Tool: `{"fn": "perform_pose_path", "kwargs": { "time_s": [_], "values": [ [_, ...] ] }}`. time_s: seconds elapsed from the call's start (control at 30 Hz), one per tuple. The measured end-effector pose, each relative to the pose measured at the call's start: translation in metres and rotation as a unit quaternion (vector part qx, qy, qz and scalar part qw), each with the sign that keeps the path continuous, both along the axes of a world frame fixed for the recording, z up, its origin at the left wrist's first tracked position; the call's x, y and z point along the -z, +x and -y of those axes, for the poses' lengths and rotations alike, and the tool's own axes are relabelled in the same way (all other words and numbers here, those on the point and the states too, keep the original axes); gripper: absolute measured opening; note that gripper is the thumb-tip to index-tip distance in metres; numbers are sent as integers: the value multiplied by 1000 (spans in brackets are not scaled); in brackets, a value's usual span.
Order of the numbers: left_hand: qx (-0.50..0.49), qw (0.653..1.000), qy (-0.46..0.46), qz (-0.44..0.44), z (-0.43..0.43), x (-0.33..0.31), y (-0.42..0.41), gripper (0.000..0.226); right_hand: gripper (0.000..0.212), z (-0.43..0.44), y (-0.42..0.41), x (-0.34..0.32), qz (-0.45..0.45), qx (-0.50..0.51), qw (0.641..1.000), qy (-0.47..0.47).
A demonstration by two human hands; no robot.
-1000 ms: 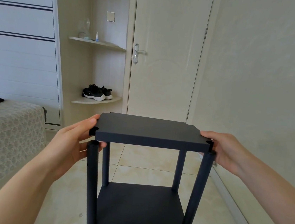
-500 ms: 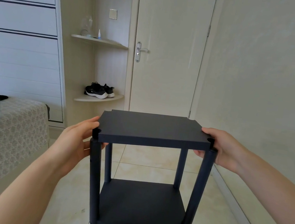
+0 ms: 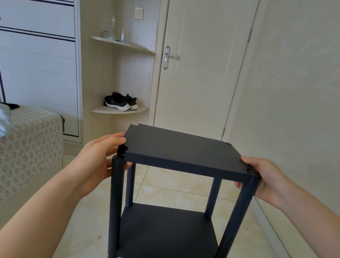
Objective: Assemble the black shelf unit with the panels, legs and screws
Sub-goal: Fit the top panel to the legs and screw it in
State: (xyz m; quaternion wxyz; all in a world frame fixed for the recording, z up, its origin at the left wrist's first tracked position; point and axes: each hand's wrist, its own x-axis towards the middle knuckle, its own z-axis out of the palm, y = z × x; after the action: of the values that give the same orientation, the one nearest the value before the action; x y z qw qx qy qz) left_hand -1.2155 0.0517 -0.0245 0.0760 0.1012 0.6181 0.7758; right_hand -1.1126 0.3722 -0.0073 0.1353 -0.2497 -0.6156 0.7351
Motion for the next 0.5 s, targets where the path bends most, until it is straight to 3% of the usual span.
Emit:
{"fn": "perform_pose_path", "kwargs": {
  "time_s": [0.5],
  "values": [
    [21, 1000, -16, -16, 2, -2, 0, 33, 12, 6, 0, -4, -49, 16, 999, 12]
  ]
}}
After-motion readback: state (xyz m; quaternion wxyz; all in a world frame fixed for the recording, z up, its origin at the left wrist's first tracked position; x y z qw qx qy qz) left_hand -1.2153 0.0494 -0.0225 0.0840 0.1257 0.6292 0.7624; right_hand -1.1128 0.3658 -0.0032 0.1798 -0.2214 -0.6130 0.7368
